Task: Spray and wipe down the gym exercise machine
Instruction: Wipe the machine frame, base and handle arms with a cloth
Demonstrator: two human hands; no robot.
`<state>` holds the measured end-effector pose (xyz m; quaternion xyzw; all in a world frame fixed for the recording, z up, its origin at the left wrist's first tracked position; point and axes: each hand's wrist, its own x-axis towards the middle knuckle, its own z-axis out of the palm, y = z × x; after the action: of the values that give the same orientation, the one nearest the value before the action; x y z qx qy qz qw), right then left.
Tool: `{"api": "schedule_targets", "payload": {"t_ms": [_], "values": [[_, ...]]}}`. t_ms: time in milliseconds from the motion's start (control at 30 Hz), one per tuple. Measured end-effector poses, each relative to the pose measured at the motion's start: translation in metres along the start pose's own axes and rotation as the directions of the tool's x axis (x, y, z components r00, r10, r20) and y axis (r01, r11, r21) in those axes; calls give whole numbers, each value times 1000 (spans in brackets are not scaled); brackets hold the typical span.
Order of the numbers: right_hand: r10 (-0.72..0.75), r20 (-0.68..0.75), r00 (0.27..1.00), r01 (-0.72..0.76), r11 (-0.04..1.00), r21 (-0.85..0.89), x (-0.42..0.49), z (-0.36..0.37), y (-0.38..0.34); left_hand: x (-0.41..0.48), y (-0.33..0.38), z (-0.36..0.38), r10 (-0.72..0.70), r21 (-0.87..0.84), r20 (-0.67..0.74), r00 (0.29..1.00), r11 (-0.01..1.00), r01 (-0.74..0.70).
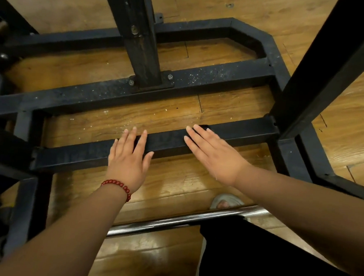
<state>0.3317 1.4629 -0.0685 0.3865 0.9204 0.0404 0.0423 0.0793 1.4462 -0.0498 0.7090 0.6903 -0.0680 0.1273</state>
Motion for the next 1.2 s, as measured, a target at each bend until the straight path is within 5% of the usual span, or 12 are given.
{"api": "schedule_targets", "payload": {"t_ms": [167, 367, 500, 633, 700, 767, 867, 967, 1200], "values": [[-271, 22, 962, 272, 962, -33, 40, -13, -12, 1, -18, 0, 5, 29, 37, 999, 1000, -6], [-335, 154, 929, 338, 941, 7, 74, -29, -38, -5, -41, -6, 95, -63, 2, 995, 993, -95], [-177, 113, 978, 168, 982, 88, 59, -30, -38, -10, -41, -4, 84, -25, 19, 996, 996, -84], [173, 229, 958, -228, 945, 236, 14, -31, -37, -10, -14, -18, 26, -45, 91, 995, 999, -22], [426, 175, 888, -452, 733, 509, -5, -35, -41, -8, 5, -27, 101, -58, 114, 988, 994, -95], [635, 156, 756, -524, 445, 726, -20, -39, -47, -3, 24, -36, 193, -66, 130, 973, 980, -186], [836, 231, 498, -497, 57, 866, -31, -39, -51, 11, 51, -44, 288, -46, 110, 951, 957, -285], [840, 466, 279, -320, -376, 870, -28, -31, -42, 27, 70, -45, 357, -55, 90, 930, 934, -353], [729, 679, 88, 80, -684, 725, -17, 0, -9, 48, 93, -30, 444, 22, 172, 880, 891, -454]]}}
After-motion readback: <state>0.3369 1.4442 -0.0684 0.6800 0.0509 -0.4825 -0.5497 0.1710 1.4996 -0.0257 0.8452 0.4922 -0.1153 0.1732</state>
